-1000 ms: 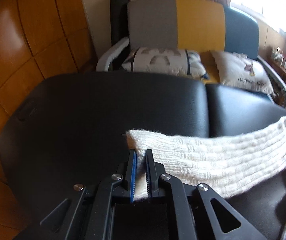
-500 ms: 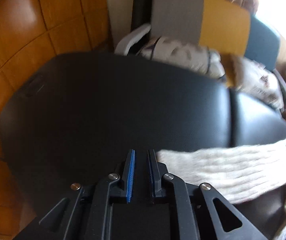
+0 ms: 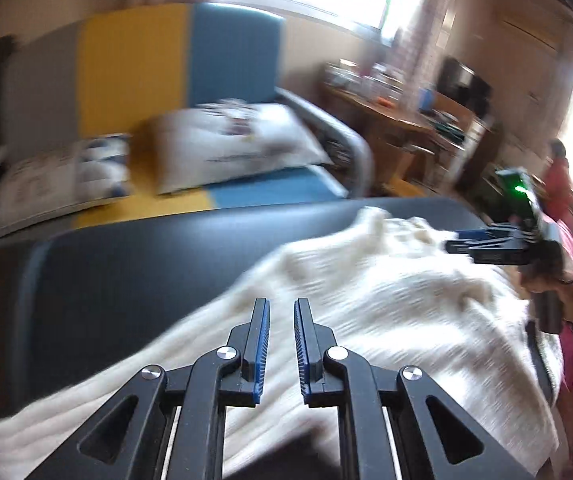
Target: Fold clothes
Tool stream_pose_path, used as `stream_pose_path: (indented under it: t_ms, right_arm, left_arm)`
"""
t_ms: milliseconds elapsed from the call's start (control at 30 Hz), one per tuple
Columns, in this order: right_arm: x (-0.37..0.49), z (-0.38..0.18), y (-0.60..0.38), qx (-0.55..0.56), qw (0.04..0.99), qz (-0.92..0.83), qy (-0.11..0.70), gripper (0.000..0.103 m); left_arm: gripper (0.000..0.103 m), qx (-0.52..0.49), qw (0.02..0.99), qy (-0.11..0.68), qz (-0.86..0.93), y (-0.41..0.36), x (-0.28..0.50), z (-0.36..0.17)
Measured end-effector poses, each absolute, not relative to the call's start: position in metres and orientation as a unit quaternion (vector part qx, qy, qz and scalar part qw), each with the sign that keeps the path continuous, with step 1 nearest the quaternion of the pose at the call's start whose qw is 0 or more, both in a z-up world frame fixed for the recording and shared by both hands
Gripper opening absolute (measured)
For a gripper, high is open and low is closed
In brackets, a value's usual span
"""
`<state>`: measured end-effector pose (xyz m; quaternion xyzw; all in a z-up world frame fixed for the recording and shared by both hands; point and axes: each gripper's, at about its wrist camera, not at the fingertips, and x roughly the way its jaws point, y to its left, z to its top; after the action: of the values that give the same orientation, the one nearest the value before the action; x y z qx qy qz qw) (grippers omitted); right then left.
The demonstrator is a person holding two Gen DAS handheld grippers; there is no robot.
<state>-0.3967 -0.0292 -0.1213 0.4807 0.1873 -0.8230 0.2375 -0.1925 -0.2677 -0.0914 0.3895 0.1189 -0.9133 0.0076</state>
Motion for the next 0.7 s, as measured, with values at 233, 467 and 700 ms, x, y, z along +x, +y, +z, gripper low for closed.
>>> stream_pose_path:
  t_ms: [233, 467, 700]
  right_arm:
    - [-0.426, -0.151, -0.011, 0.502, 0.224, -0.814, 0.187, 0.049]
    - [-0.424, -0.152, -0.006, 0.465, 0.226, -0.839, 0.172, 0.049]
    - [-0.443, -0.152, -0.008, 0.436, 0.179, -0.860, 0.193, 0.050]
  left_arm:
    - [0.012, 0.411, -0.047, 0.145, -0.899, -0.225, -0.279, -0.112]
    - [0.011, 0.439, -0.057, 0.143, -0.885, -0.219, -0.317, -0.137]
    - [0.009, 0.446, 0.006, 0.153, -0.882, -0.226, -0.317, -0.164]
